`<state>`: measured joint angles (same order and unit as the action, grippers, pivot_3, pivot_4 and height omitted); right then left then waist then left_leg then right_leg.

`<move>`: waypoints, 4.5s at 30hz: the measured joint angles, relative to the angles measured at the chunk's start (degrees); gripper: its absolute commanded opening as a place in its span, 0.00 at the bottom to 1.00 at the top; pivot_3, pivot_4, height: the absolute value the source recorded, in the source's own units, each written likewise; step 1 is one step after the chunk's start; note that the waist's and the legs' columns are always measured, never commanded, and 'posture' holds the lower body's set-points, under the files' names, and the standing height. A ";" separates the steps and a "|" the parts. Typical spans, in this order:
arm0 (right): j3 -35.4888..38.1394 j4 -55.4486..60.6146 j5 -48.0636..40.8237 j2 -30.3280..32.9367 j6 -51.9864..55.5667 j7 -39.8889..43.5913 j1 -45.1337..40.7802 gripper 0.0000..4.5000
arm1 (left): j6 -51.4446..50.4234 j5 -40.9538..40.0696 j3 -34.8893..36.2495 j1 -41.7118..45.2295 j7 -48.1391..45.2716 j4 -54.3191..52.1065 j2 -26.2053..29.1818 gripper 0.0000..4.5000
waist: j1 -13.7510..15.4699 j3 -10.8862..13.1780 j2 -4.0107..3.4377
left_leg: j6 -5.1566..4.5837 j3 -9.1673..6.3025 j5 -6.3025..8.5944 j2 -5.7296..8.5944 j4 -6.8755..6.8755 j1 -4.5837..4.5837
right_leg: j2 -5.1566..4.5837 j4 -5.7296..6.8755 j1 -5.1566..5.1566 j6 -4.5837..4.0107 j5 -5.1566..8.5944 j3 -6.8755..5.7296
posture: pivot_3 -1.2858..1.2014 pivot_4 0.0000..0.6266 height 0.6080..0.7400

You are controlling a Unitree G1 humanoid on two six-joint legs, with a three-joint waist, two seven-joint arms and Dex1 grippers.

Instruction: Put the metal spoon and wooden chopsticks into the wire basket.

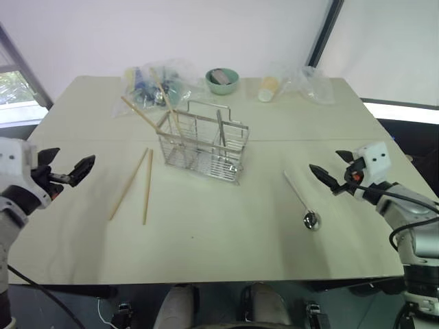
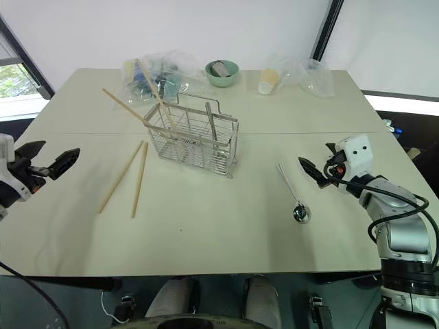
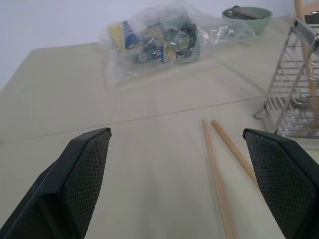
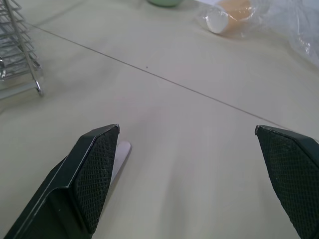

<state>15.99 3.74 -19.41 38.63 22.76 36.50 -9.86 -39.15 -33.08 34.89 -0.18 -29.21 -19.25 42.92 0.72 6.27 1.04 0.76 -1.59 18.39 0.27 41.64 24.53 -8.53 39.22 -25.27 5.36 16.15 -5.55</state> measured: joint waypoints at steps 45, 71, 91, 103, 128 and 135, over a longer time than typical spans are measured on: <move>-10.55 8.61 2.80 6.35 16.39 1.14 -7.58 1.00 | -12.19 -18.41 -7.17 13.75 -10.58 -10.04 11.14 1.00 | 0.04 0.02 0.05 | -0.01 0.04 -0.01 0.01 -0.13 -0.05 | -0.01 -0.06 0.04 0.00 0.00 -0.02 | 0.52 0.24 0.19; -11.25 14.60 -2.24 2.52 52.37 -5.77 -8.60 1.00 | -12.18 -21.75 -22.41 20.40 -15.76 -12.16 10.69 1.00 | -0.04 0.01 0.15 | -0.03 0.00 -0.02 0.02 -0.41 -0.17 | 0.25 -0.15 0.35 0.00 0.00 -0.03 | 0.52 0.24 0.19; -10.17 13.87 -2.69 -2.33 51.57 -9.95 -6.25 0.01 | -11.79 -21.38 -22.42 21.29 -14.38 -12.16 10.51 1.00 | -0.12 0.03 0.21 | -0.03 -0.15 -0.02 -0.15 -0.40 -0.37 | 0.71 -0.16 0.49 -0.03 0.00 0.03 | 0.52 0.24 0.19; 4.12 12.38 -12.49 -8.74 40.37 -9.24 -27.41 0.01 | -10.04 -18.39 -22.18 23.91 -13.98 -7.44 10.48 1.00 | -0.19 0.22 0.09 | -0.04 -0.21 -0.03 -0.13 -0.51 -0.39 | 0.90 -0.05 0.34 -0.01 -0.05 0.13 | 0.52 0.24 0.19; -11.76 -4.93 -8.47 -36.59 11.06 -16.20 -34.32 0.21 | -7.94 -15.08 -19.46 27.32 -10.69 -3.42 8.42 1.00 | -1.91 0.18 0.14 | -0.03 -0.22 -0.04 -0.08 -0.42 -0.15 | 0.88 0.72 -0.23 0.18 -0.13 0.19 | 0.52 0.24 0.19; -11.31 -7.45 -7.78 -37.44 6.75 -16.89 -33.30 0.99 | -8.24 -15.16 -19.21 27.61 -9.90 -3.36 8.43 1.00 | -1.88 0.17 0.15 | -0.03 -0.23 -0.04 -0.07 -0.35 -0.16 | 0.87 0.76 -0.22 0.16 -0.12 0.19 | 0.52 0.24 0.19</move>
<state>4.69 -3.71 -27.19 1.19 29.50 19.61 -43.15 -47.38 -48.24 15.67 27.44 -39.11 -22.60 51.36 -1.16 6.44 1.19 0.72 -1.83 18.36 0.19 41.30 24.38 -7.66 39.98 -25.49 5.52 16.03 -5.36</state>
